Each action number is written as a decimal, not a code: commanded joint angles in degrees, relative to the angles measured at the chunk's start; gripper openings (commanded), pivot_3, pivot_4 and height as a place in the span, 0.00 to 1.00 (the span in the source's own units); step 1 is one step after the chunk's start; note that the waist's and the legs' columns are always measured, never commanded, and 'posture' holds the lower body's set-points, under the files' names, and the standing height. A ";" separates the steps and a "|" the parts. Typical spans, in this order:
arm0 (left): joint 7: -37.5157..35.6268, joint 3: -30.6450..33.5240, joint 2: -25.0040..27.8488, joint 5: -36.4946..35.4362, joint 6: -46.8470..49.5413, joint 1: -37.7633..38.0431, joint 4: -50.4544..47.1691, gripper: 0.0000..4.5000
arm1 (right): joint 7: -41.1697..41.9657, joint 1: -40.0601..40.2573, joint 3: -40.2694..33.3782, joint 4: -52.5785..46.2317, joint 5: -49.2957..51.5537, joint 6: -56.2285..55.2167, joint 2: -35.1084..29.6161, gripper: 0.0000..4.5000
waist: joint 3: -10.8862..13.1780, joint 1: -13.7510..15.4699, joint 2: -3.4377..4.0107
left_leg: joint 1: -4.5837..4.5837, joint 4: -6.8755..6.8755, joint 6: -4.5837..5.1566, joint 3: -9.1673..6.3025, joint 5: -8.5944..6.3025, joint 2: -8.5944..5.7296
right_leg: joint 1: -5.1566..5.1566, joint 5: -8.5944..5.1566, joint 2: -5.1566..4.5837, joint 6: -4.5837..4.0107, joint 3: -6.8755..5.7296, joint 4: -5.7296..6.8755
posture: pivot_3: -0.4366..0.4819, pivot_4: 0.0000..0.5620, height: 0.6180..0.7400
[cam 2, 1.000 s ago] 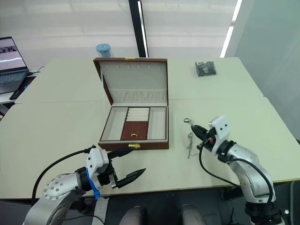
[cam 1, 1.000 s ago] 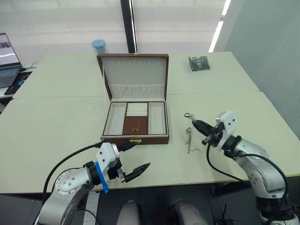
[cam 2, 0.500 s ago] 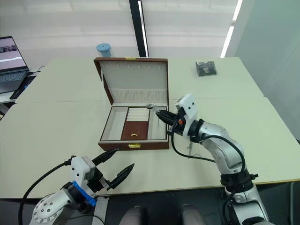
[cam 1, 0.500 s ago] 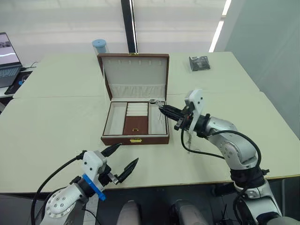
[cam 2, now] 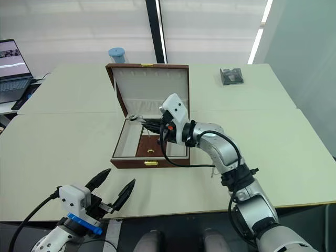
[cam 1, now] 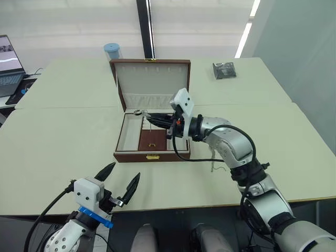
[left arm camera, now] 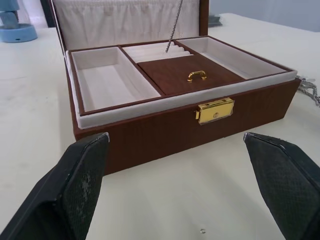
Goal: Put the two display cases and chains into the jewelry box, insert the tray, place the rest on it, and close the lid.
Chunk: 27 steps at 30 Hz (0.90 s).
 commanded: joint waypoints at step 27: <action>4.22 1.58 -1.77 -0.29 -0.74 1.94 -5.24 1.00 | -2.16 -9.89 -0.11 25.51 -12.43 -14.38 14.00 0.01 | 0.01 0.02 0.01 | -0.10 -0.03 0.00 0.02 0.00 0.10 | -0.14 0.00 -0.02 -0.01 0.02 0.03 | 0.48 0.27 1.00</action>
